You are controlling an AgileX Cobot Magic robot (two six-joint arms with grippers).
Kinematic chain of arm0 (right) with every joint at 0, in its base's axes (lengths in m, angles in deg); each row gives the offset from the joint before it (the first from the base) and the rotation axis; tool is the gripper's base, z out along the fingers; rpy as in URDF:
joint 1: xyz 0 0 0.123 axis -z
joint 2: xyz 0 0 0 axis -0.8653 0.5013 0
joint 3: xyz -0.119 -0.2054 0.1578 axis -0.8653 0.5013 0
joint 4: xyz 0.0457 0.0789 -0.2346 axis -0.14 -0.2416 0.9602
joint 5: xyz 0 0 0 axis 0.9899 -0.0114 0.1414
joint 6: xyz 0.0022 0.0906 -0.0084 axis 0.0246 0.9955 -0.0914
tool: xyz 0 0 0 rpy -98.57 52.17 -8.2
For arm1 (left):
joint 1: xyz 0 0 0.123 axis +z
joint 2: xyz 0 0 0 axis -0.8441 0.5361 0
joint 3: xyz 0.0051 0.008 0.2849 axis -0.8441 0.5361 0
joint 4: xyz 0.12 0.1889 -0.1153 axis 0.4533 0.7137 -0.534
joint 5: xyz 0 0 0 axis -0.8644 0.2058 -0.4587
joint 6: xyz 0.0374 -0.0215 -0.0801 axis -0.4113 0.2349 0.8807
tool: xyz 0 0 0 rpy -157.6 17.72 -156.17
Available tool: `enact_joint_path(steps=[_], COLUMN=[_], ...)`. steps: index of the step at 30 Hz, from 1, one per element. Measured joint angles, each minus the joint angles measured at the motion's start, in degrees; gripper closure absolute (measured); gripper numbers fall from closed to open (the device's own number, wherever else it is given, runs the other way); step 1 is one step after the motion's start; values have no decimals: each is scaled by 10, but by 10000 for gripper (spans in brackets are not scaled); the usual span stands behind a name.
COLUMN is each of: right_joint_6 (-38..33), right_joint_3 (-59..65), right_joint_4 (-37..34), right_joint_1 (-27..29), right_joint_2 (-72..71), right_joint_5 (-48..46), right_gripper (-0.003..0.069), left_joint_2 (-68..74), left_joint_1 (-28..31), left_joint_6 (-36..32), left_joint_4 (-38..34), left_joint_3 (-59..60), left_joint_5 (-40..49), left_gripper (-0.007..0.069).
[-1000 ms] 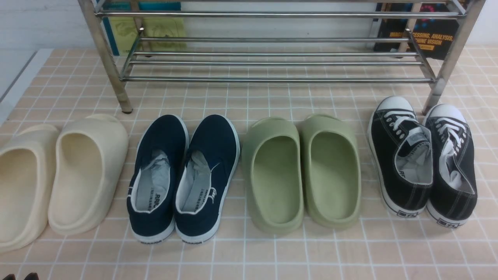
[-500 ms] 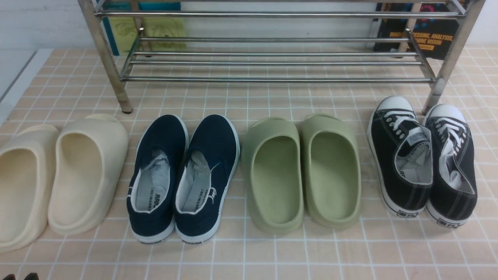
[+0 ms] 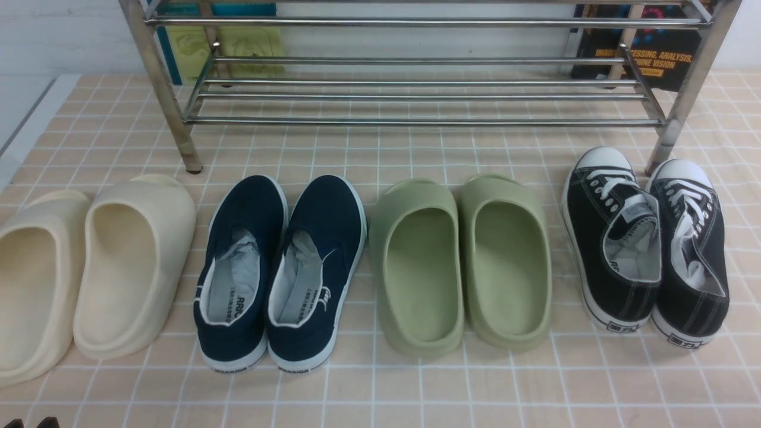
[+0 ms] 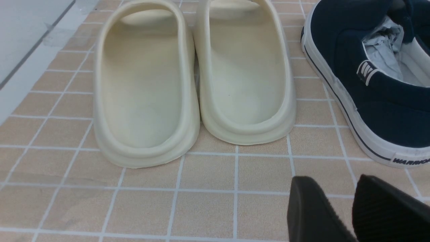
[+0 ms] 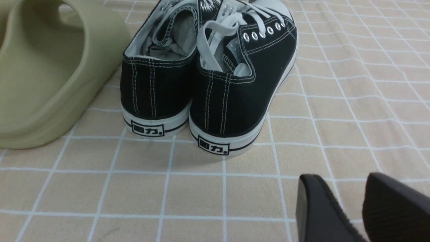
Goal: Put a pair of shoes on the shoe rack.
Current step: Use the right arm to grab the shoe closest to it
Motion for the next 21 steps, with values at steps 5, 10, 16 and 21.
enact_joint_path(steps=[5, 10, 16, 21], right_joint_6=[6, 71, 127, 90], right_joint_3=[6, 6, 6, -60], right_joint_4=[0, -5, -5, -5], right_joint_1=[0, 0, 0, 0], right_joint_2=[0, 0, 0, 11], right_joint_5=[92, 324, 522, 472], right_gripper=[414, 414, 420, 506], left_joint_2=[0, 0, 0, 0], left_joint_1=[0, 0, 0, 0], left_joint_6=[0, 0, 0, 0], left_joint_4=[0, 0, 0, 0], left_joint_3=[0, 0, 0, 0], left_joint_5=[0, 0, 0, 0], left_gripper=[384, 384, 384, 384])
